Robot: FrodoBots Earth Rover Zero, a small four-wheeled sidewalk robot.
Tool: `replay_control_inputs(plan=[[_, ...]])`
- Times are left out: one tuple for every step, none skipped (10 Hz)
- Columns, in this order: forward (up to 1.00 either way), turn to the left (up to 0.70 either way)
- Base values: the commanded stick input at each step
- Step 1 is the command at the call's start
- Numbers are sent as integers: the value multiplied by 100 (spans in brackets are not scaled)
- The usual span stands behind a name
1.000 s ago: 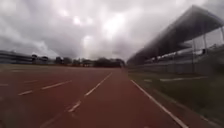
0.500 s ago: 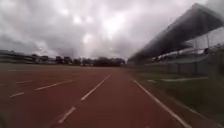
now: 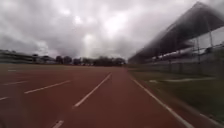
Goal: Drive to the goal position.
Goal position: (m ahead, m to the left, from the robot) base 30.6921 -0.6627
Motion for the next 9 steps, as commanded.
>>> replay_control_inputs(plan=[[70,0],[70,0],[70,0],[70,0],[70,0],[70,0],[70,0],[70,0],[70,0]])
